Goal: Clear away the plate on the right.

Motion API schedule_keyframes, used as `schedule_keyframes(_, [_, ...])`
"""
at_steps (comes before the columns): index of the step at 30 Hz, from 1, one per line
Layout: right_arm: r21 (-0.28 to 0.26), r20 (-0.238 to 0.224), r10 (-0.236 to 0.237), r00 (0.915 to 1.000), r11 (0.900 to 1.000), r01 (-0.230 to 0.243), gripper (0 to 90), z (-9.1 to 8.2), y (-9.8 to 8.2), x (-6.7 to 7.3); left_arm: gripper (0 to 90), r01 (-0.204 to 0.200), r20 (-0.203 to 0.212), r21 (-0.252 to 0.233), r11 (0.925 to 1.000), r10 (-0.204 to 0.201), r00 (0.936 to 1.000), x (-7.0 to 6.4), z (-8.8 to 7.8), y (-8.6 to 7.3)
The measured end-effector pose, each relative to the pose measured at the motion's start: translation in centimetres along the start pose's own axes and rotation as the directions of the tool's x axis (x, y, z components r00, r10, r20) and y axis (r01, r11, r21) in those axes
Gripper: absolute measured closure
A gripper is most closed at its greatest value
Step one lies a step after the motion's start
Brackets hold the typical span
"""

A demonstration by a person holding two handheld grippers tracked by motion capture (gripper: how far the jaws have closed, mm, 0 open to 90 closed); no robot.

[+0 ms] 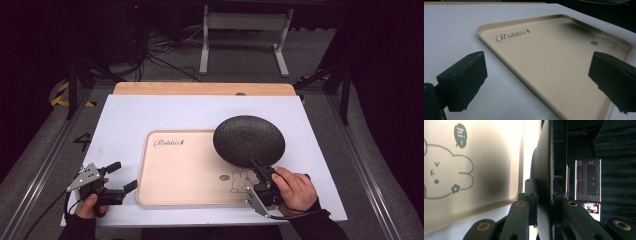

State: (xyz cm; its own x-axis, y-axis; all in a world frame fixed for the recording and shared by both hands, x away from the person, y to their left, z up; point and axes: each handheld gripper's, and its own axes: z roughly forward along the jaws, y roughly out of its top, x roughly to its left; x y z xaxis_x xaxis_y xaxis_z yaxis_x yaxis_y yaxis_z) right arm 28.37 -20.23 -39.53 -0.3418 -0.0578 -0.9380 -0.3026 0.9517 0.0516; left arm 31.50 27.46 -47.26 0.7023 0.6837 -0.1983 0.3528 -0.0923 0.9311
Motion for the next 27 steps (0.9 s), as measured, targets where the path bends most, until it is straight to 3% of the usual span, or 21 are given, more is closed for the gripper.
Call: schedule_keyframes(27, [-0.096,0.001,-0.022,0.9998,0.995,0.022,82.0,1.0,3.8,-1.0,2.6,0.013,0.008,0.007,0.9999,-0.013,0.9999,0.2,0.1,0.0])
